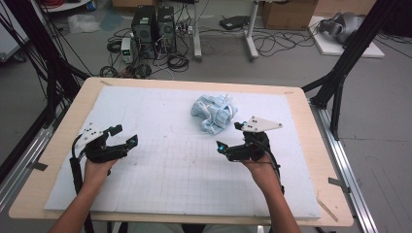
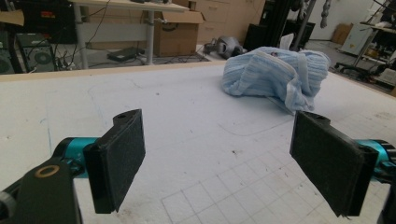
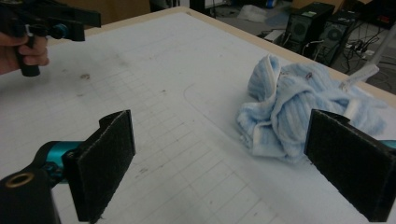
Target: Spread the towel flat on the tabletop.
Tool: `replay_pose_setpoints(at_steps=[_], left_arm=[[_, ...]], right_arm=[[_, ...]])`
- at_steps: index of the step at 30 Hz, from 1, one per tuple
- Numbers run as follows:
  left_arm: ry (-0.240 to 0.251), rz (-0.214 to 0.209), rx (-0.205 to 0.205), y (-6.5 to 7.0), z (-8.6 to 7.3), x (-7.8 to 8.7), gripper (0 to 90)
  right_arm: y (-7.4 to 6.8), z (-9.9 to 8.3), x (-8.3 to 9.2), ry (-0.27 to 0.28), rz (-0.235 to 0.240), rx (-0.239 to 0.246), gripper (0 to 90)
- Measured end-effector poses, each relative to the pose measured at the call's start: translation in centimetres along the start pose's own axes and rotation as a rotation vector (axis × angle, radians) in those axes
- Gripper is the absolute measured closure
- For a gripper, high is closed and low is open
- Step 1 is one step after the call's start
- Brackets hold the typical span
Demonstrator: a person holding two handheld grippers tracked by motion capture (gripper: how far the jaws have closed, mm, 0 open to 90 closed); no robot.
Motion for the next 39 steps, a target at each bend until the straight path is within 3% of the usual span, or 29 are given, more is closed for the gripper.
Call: replay_pose_setpoints(at_steps=[2,3,4,7,12,15,17,20,22,23,26,28,30,35,36,37,38,39], left_arm=[[0.000,0.002,0.003,0.0,0.0,0.0,18.4],[0.001,0.001,0.004,0.0,0.0,0.0,18.4],[0.001,-0.001,0.006,0.0,0.0,0.0,18.5],[-0.002,-0.003,0.006,-0.1,-0.1,0.0,18.5],[-0.003,-0.005,0.010,-0.2,-0.1,-0.1,18.6],[-0.007,-0.005,0.012,-0.2,-0.1,-0.1,18.7],[-0.006,-0.005,0.013,-0.2,-0.1,-0.1,18.7],[-0.006,-0.006,0.011,-0.2,-0.1,-0.1,18.6],[-0.010,-0.006,0.012,-0.1,-0.1,-0.1,18.7],[-0.013,-0.007,0.009,-0.1,-0.1,-0.1,18.7],[-0.015,-0.009,0.010,0.0,-0.1,-0.2,18.7],[-0.016,-0.008,0.008,0.0,-0.2,-0.2,18.7],[-0.019,-0.011,0.008,0.0,-0.2,-0.3,18.7],[-0.023,-0.009,0.005,0.0,-0.2,-0.4,18.9],[-0.025,-0.011,0.008,0.1,-0.2,-0.4,18.9],[-0.024,-0.011,0.009,0.1,-0.2,-0.4,18.9],[-0.027,-0.010,0.005,0.1,-0.2,-0.4,19.0],[-0.025,-0.011,0.006,0.1,-0.2,-0.4,19.0]], right_arm=[[0.4,1.3,-1.5,-0.029,-0.003,0.008,9.0],[0.4,1.3,-1.5,-0.029,-0.003,0.008,9.0],[0.7,1.8,-2.4,-0.052,0.005,0.014,15.0],[1.3,2.4,-3.7,-0.084,-0.002,0.023,16.2],[2.9,3.3,-5.9,-0.140,-0.077,0.019,19.5],[4.2,3.4,-7.2,-0.187,-0.137,0.016,20.1],[4.6,3.4,-7.7,-0.203,-0.149,0.013,20.9],[6.0,3.3,-9.0,-0.235,-0.190,0.007,27.5],[6.4,3.0,-9.5,-0.250,-0.205,0.003,27.5],[6.9,2.6,-10.0,-0.272,-0.208,-0.023,27.8],[7.3,2.4,-10.3,-0.267,-0.205,-0.048,29.5],[7.4,2.4,-10.4,-0.265,-0.215,-0.039,32.4],[7.7,2.2,-10.7,-0.282,-0.241,-0.034,38.5],[8.1,1.8,-11.3,-0.313,-0.253,-0.053,46.2],[8.1,1.8,-11.5,-0.323,-0.269,-0.049,57.3],[8.1,1.8,-11.5,-0.323,-0.269,-0.049,57.3],[7.9,1.7,-11.6,-0.339,-0.276,-0.031,73.9],[7.9,1.7,-11.6,-0.339,-0.276,-0.031,73.9]])
Point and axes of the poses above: each handheld gripper's, and its own axes: x roughly backward along the jaws, z roughly out of its top, y roughly to its right, the point moved 5 cm from there along -x, roughly forward along the jaws, and after that the axes turned 15 degrees about -y, right-handed, at the moved point
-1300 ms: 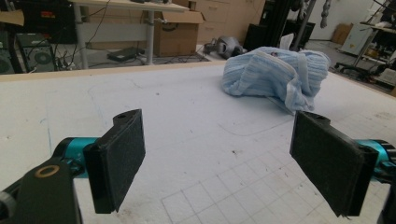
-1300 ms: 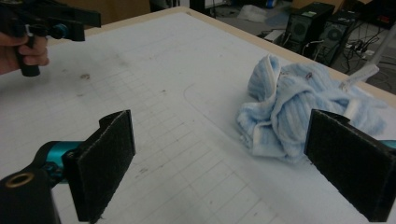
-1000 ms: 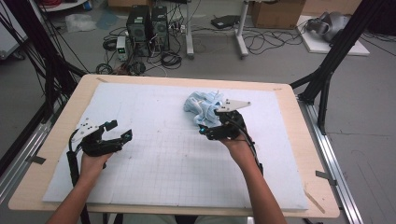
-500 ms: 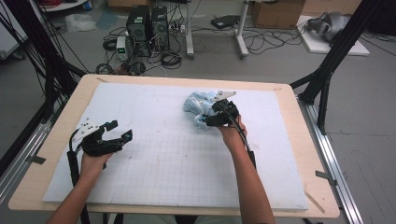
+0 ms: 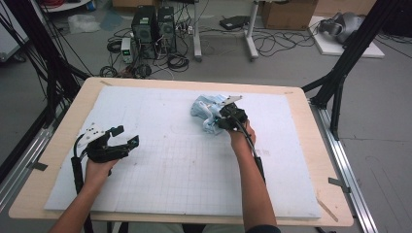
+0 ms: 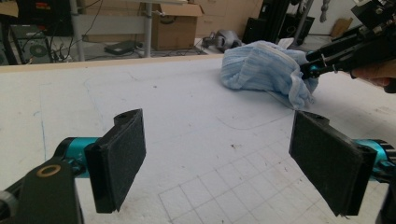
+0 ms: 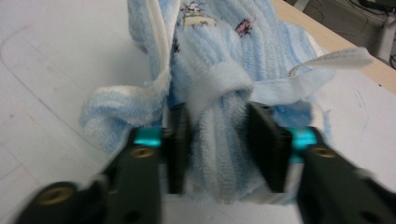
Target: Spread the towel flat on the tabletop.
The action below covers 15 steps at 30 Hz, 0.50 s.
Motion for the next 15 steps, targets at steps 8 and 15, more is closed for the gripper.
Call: replay_pose_setpoints(at_steps=[8,15], left_arm=[[0.005,0.011,0.012,-0.4,-0.1,0.4,19.2],[0.008,0.015,0.021,-0.5,-0.1,0.5,19.2]], right_arm=[[-1.4,-1.6,3.2,0.013,0.165,-0.021,77.5],[-1.9,-4.6,6.6,0.048,0.239,-0.025,77.5]])
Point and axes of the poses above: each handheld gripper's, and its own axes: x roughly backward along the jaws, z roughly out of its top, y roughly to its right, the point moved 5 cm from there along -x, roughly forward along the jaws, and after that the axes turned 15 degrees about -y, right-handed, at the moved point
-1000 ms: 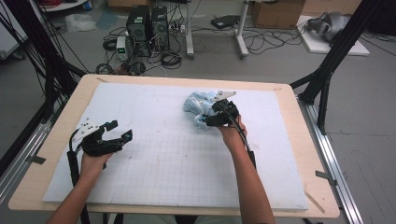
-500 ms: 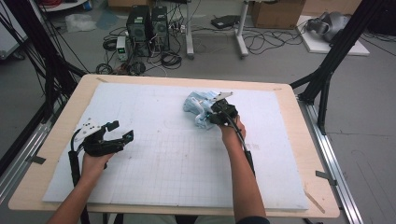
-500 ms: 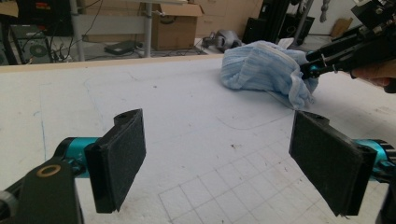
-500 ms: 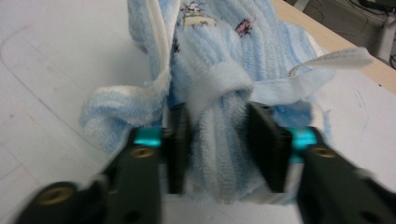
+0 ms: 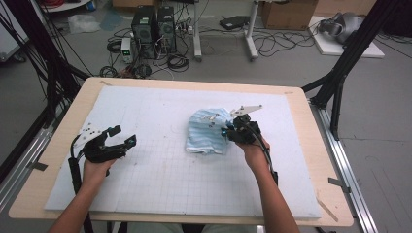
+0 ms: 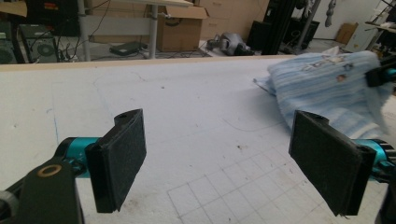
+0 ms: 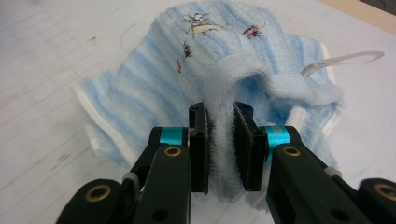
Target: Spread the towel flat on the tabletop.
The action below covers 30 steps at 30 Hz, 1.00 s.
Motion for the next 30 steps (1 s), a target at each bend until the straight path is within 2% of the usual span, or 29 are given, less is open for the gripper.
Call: replay_pose_setpoints(at_steps=[2,3,8,9,11,12,13,15,16,17,19,20,22,24,25,27,30], left_arm=[[-0.001,0.000,-0.002,0.1,0.0,-0.1,19.2],[-0.002,-0.001,-0.006,0.1,0.0,-0.1,19.2],[-0.003,0.000,-0.005,0.1,0.0,-0.1,19.3],[-0.002,-0.001,-0.003,0.1,0.0,-0.1,19.3],[0.003,0.000,-0.001,0.1,0.1,-0.1,19.3],[0.002,0.000,-0.001,0.1,0.1,-0.1,19.3],[-0.001,-0.001,-0.002,0.1,0.0,-0.1,19.3],[-0.001,0.000,-0.006,0.2,0.1,-0.2,19.3],[-0.006,-0.002,-0.010,0.2,0.1,-0.2,19.3],[-0.006,-0.001,-0.014,0.3,0.1,-0.1,19.3],[-0.002,-0.001,-0.017,0.3,0.2,-0.1,19.4],[-0.001,0.000,-0.014,0.3,0.2,-0.1,19.7],[-0.004,-0.004,-0.012,0.2,0.1,-0.1,20.6],[-0.007,-0.004,-0.009,0.2,0.1,-0.1,20.6],[-0.006,-0.004,-0.012,0.3,0.1,-0.1,20.6],[-0.006,-0.003,-0.015,0.3,0.1,-0.1,20.6],[-0.010,-0.003,-0.014,0.3,0.1,-0.1,20.6]], right_arm=[[-0.3,-0.3,0.5,0.001,0.003,0.004,77.5],[-0.9,-0.9,1.4,0.013,0.018,0.019,77.4],[-2.3,-1.8,2.8,0.034,0.052,0.040,77.2],[-3.0,-2.5,3.5,0.039,0.077,0.038,77.2],[-3.3,-2.7,3.8,0.040,0.086,0.040,77.0],[-4.0,-3.0,4.4,0.048,0.119,0.043,75.3],[-4.2,-3.0,4.5,0.049,0.120,0.049,74.0],[-4.4,-3.0,4.3,0.030,0.097,0.054,68.1],[-4.4,-3.0,4.3,0.030,0.097,0.054,68.1],[-4.1,-2.8,3.6,0.015,0.084,0.044,58.4],[-4.0,-2.8,3.5,0.017,0.081,0.040,54.9],[-3.7,-2.5,3.8,0.059,0.055,0.034,43.7],[-3.5,-2.4,4.2,0.076,0.062,0.028,43.3],[-3.4,-2.4,4.2,0.067,0.055,0.026,43.7],[-3.3,-2.6,3.9,0.012,0.023,0.057,47.7],[-3.6,-2.9,3.4,-0.017,0.035,0.073,50.7],[-3.8,-3.1,2.3,-0.044,0.026,0.107,58.6]])
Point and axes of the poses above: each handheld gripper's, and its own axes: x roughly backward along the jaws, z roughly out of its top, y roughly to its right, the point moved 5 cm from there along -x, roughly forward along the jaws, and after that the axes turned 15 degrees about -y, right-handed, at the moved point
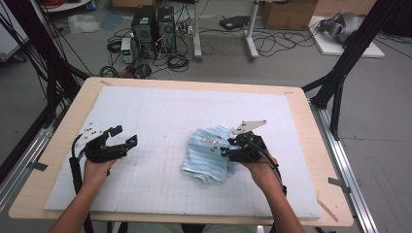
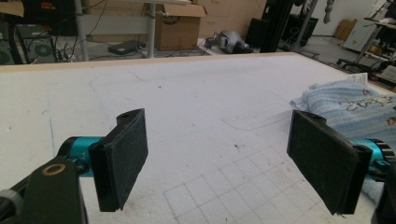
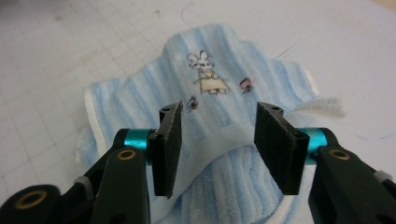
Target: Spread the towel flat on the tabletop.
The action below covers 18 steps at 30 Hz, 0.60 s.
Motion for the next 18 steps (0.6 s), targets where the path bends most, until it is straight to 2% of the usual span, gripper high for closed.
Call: replay_pose_setpoints(at_steps=[1,2,3,5,8,10,11,12,13,14,18], left_arm=[[0.000,0.000,0.001,0.0,0.0,0.0,20.6],[0.000,0.000,0.001,0.0,0.0,0.0,20.6],[0.000,-0.001,0.000,0.1,0.0,0.0,20.6],[0.001,-0.001,-0.001,0.1,0.0,0.0,20.6],[0.003,0.001,0.003,0.0,0.0,0.0,20.6],[0.003,-0.001,0.003,0.0,0.0,-0.1,20.6],[0.003,0.000,0.004,0.0,0.0,-0.1,20.6],[0.004,0.001,0.004,0.0,0.0,-0.1,20.6],[0.004,0.001,0.004,0.0,0.1,-0.1,20.6],[0.007,0.001,0.005,0.0,0.1,-0.1,20.6],[0.011,0.001,0.013,-0.1,0.1,0.0,20.6]], right_arm=[[0.0,0.0,0.0,0.000,0.000,0.000,58.6],[0.0,0.0,-0.4,-0.012,-0.005,0.005,62.5],[0.2,-0.1,-1.1,-0.047,-0.020,0.005,73.0],[0.2,0.1,-1.3,-0.055,-0.016,0.019,80.9],[-0.2,1.2,-1.0,-0.016,0.018,0.049,81.8],[-0.4,1.6,-0.9,-0.003,0.033,0.051,81.9],[-0.5,2.2,-0.8,0.010,0.046,0.054,81.8],[-0.7,3.5,-0.9,0.019,0.056,0.072,81.8],[-0.7,3.5,-0.9,0.019,0.056,0.072,81.8],[-0.9,5.0,-1.2,0.013,0.056,0.093,81.9],[-1.1,6.9,-2.0,0.006,0.054,0.113,82.3]])
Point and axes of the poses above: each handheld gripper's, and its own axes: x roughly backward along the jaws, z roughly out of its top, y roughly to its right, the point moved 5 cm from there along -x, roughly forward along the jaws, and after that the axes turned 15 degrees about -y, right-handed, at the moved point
